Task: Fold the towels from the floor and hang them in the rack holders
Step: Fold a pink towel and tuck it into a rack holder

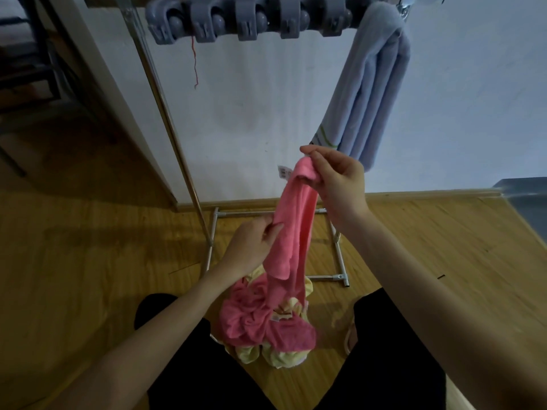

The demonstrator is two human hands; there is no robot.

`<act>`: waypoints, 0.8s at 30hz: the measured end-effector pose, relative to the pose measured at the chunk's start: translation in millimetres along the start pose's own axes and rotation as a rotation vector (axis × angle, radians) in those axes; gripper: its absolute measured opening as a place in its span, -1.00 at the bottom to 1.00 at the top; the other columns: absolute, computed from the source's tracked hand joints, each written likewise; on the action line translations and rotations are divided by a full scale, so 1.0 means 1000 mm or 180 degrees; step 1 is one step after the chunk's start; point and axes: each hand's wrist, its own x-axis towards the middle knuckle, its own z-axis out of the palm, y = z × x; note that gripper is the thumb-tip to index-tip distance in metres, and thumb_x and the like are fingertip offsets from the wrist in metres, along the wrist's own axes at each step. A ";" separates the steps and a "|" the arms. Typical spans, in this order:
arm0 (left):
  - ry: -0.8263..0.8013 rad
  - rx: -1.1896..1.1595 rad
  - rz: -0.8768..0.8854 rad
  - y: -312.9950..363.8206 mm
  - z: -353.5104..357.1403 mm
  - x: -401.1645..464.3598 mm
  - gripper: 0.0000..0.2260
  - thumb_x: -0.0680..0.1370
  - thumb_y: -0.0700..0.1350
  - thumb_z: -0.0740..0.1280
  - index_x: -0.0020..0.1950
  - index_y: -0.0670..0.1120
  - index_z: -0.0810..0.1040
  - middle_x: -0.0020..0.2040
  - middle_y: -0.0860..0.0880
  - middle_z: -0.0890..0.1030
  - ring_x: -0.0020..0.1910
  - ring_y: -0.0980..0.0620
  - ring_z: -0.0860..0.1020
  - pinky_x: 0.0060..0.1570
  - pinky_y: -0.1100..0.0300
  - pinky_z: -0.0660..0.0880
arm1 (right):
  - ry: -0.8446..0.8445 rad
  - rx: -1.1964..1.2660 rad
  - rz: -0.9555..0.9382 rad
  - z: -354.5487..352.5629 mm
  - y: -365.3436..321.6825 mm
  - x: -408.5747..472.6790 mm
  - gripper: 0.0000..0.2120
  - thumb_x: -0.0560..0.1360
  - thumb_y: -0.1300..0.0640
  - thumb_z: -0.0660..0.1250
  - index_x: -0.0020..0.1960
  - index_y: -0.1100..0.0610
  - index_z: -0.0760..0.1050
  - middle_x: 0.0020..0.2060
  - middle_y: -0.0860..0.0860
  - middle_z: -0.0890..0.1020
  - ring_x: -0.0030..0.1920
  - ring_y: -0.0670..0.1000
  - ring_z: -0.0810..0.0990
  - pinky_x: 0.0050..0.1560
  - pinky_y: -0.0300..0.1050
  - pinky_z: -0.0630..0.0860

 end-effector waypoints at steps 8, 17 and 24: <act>0.0233 -0.0846 -0.0250 -0.009 -0.019 -0.005 -0.79 0.62 -0.14 0.22 0.19 0.04 0.26 -0.09 -0.07 0.63 -0.23 -0.17 0.62 -0.30 -0.18 0.54 | 0.0626 -0.0028 0.0294 -0.024 0.015 0.002 -0.77 0.58 0.30 0.23 -0.05 0.10 0.64 -0.12 0.04 0.65 0.00 0.02 0.58 0.17 -0.03 0.54; -0.0310 0.0100 0.0504 0.006 -0.040 -0.014 -0.73 0.56 -0.39 0.20 0.09 -0.18 0.64 0.05 0.06 0.62 0.07 0.33 0.49 0.06 0.54 0.37 | 0.0745 0.0306 0.0415 -0.030 0.012 0.007 -0.64 0.52 0.45 0.11 -0.15 0.15 0.62 -0.35 0.03 0.50 -0.28 -0.10 0.48 0.01 -0.13 0.49; -0.1196 0.0861 0.1029 0.004 -0.054 -0.015 -0.50 0.47 -0.50 0.23 0.37 -0.15 0.46 0.26 -0.10 0.57 0.19 0.04 0.55 0.22 0.22 0.49 | 0.0654 0.0348 0.0475 -0.032 0.018 0.001 -0.65 0.52 0.46 0.09 -0.17 0.18 0.58 -0.36 0.05 0.45 -0.33 -0.11 0.44 -0.13 -0.21 0.47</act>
